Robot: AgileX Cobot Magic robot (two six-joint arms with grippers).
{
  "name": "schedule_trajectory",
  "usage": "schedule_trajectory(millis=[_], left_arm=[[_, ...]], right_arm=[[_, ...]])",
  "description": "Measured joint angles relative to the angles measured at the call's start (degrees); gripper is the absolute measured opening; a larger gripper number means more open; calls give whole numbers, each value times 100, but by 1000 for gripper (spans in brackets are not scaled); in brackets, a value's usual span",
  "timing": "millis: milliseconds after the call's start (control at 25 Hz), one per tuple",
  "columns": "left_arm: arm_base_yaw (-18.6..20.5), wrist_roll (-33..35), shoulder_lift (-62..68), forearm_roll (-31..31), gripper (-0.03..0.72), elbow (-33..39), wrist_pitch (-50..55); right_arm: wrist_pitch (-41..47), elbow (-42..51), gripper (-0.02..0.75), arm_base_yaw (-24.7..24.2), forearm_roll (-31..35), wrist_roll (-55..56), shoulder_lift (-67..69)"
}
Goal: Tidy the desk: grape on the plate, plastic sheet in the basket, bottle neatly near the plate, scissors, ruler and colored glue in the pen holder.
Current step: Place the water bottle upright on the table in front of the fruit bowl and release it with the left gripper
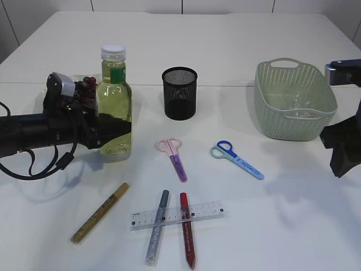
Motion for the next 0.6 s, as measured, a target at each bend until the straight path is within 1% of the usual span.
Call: schedule_trajectory(millis=[200,600], left_arm=[[-23,259,47,0,435,0,36],[-45,380,376,-335,436,0,49]], right_arm=[[0,0,477,0,27,0,0],[122,0,477,0,49,0,0]])
